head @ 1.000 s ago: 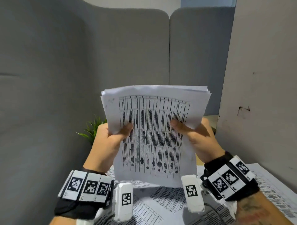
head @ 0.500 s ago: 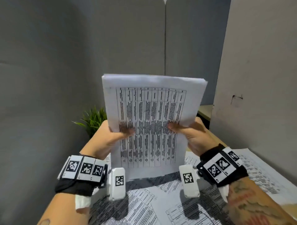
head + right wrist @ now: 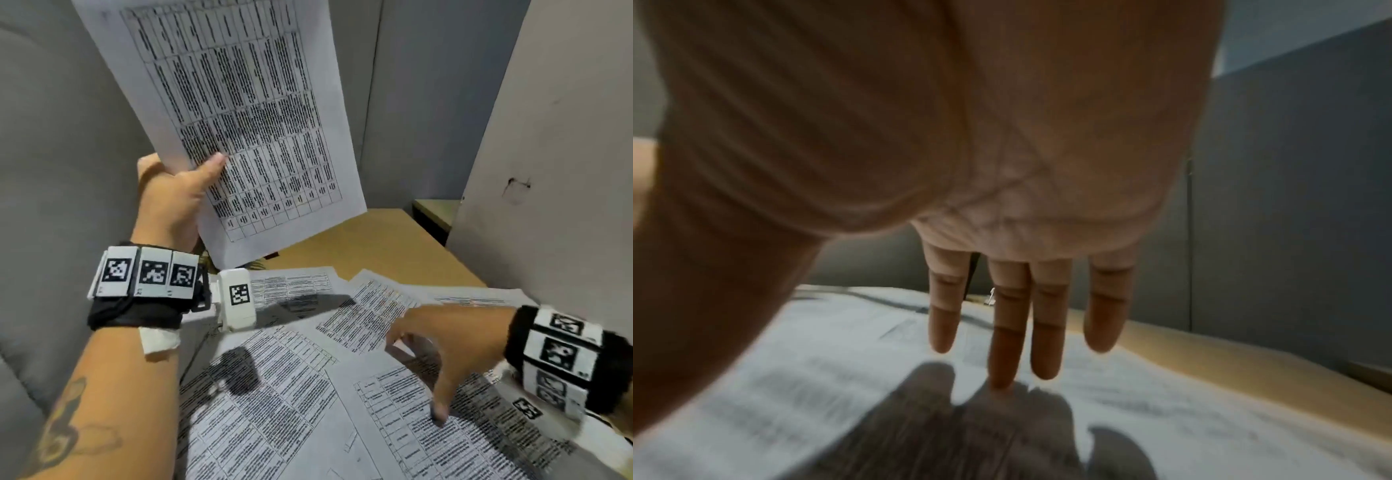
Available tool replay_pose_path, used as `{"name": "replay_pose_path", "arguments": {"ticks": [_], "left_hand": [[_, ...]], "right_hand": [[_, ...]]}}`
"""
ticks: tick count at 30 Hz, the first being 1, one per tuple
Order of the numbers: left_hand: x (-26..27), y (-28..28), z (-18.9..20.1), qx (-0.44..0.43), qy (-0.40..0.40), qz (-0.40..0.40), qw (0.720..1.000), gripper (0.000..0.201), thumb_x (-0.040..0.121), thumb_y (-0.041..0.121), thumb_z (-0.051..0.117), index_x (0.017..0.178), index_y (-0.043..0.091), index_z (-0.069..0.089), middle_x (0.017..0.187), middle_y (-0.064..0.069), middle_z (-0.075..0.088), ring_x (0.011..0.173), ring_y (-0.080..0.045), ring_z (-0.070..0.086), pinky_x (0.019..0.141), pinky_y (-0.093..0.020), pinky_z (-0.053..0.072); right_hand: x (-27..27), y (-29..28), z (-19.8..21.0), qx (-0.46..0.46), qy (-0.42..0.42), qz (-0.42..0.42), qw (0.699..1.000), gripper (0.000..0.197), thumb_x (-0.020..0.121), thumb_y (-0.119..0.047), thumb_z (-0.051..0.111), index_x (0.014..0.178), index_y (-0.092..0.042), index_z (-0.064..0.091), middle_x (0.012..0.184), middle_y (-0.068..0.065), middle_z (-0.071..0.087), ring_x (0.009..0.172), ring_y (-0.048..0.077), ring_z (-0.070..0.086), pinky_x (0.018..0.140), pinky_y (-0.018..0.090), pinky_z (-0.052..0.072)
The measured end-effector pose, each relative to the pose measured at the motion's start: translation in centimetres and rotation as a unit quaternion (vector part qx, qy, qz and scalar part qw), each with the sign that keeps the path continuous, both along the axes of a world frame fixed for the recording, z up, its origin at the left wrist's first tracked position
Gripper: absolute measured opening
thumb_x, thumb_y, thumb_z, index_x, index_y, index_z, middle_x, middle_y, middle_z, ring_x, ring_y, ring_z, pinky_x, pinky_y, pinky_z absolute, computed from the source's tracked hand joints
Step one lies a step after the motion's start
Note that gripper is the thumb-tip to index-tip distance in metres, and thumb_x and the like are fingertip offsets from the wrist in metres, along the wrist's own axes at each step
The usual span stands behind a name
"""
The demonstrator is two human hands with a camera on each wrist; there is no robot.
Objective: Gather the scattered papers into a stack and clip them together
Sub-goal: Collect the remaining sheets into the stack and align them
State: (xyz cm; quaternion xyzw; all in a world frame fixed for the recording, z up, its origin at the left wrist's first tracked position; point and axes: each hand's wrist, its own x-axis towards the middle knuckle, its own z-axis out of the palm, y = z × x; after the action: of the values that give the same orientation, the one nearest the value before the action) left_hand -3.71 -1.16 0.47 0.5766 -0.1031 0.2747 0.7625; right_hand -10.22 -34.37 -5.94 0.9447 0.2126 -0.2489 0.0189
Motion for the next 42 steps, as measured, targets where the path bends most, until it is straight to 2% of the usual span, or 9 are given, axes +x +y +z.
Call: {"name": "replay_pose_path", "arguments": {"ticks": [5, 12, 17, 23, 25, 29, 32, 35, 42], "left_hand": [[-0.5, 0.2, 0.4, -0.020, -0.002, 0.012, 1.000, 0.028, 0.087, 0.009, 0.069, 0.086, 0.017, 0.043, 0.096, 0.012, 0.056, 0.067, 0.021, 0.058, 0.061, 0.001, 0.044], [-0.9, 1.0, 1.0, -0.041, -0.032, 0.023, 0.998, 0.038, 0.087, 0.004, 0.069, 0.082, 0.022, 0.035, 0.093, 0.008, 0.054, 0.083, 0.009, 0.055, 0.071, -0.005, 0.047], [-0.9, 1.2, 1.0, -0.043, -0.029, 0.033, 0.998, 0.036, 0.087, 0.000, 0.068, 0.083, 0.020, 0.038, 0.093, 0.002, 0.056, 0.076, 0.008, 0.064, 0.063, -0.002, 0.046], [0.2, 1.8, 0.5, -0.028, -0.017, 0.049, 0.998, 0.037, 0.084, 0.008, 0.073, 0.088, 0.016, 0.037, 0.098, 0.002, 0.053, 0.087, 0.003, 0.058, 0.061, 0.002, 0.043], [0.4, 2.0, 0.4, -0.032, -0.011, 0.041, 0.999, 0.037, 0.082, 0.007, 0.076, 0.100, 0.009, 0.043, 0.104, 0.000, 0.059, 0.093, -0.001, 0.061, 0.068, -0.003, 0.047], [-0.1, 2.2, 0.7, -0.023, 0.000, 0.036, 0.999, 0.050, 0.077, 0.007, 0.079, 0.115, 0.000, 0.048, 0.109, -0.004, 0.067, 0.099, -0.009, 0.068, 0.079, -0.015, 0.052], [-0.1, 2.5, 0.8, -0.025, -0.004, 0.051, 0.998, 0.033, 0.081, 0.002, 0.075, 0.097, 0.012, 0.048, 0.098, 0.002, 0.065, 0.082, 0.004, 0.068, 0.069, -0.008, 0.050], [0.0, 2.8, 0.5, -0.031, -0.013, 0.047, 0.998, 0.044, 0.081, 0.002, 0.075, 0.117, -0.004, 0.052, 0.108, -0.005, 0.068, 0.093, -0.007, 0.070, 0.075, -0.012, 0.052], [0.1, 2.6, 0.3, -0.013, -0.020, 0.037, 0.999, 0.023, 0.083, -0.003, 0.071, 0.100, 0.008, 0.059, 0.094, 0.005, 0.069, 0.078, 0.002, 0.070, 0.068, -0.009, 0.051]], "right_hand": [[0.5, 0.6, -1.5, -0.026, 0.004, 0.007, 1.000, 0.083, 0.050, -0.065, 0.087, 0.116, -0.037, 0.044, 0.108, -0.008, 0.054, 0.096, 0.017, 0.053, 0.068, 0.024, 0.037], [1.9, 1.1, -2.1, 0.013, -0.004, 0.008, 1.000, 0.105, 0.045, -0.070, 0.086, 0.133, -0.041, 0.035, 0.130, -0.011, 0.038, 0.118, 0.014, 0.042, 0.098, 0.040, 0.046], [2.5, 1.9, -2.0, 0.027, 0.033, -0.026, 0.999, 0.067, 0.042, -0.062, 0.091, 0.086, -0.033, 0.050, 0.093, -0.006, 0.063, 0.075, 0.010, 0.055, 0.068, 0.032, 0.047], [2.0, 6.0, -0.1, 0.050, -0.076, 0.057, 0.994, 0.019, 0.085, -0.036, 0.075, 0.080, -0.031, 0.057, 0.088, -0.010, 0.066, 0.078, 0.006, 0.060, 0.073, 0.033, 0.053], [2.1, 9.2, 0.7, 0.044, -0.100, 0.100, 0.989, 0.027, 0.089, -0.028, 0.071, 0.072, -0.036, 0.052, 0.086, -0.013, 0.068, 0.072, 0.002, 0.058, 0.068, 0.027, 0.051], [3.6, 15.0, 0.4, 0.051, -0.123, 0.138, 0.981, 0.015, 0.088, -0.024, 0.073, 0.101, -0.031, 0.072, 0.102, -0.004, 0.073, 0.092, 0.016, 0.065, 0.080, 0.034, 0.055], [4.5, 18.8, -0.5, 0.046, -0.103, 0.162, 0.980, 0.037, 0.086, -0.025, 0.075, 0.122, -0.026, 0.067, 0.119, -0.001, 0.069, 0.109, 0.021, 0.061, 0.094, 0.040, 0.052], [4.9, 21.4, -1.5, 0.086, -0.052, 0.183, 0.978, 0.051, 0.088, -0.023, 0.072, 0.135, -0.023, 0.054, 0.134, 0.000, 0.060, 0.123, 0.020, 0.054, 0.102, 0.031, 0.040], [5.8, 23.1, -1.8, 0.113, 0.040, 0.166, 0.979, 0.059, 0.084, -0.021, 0.078, 0.135, -0.012, 0.050, 0.136, 0.008, 0.055, 0.112, 0.019, 0.050, 0.095, 0.021, 0.035]]}}
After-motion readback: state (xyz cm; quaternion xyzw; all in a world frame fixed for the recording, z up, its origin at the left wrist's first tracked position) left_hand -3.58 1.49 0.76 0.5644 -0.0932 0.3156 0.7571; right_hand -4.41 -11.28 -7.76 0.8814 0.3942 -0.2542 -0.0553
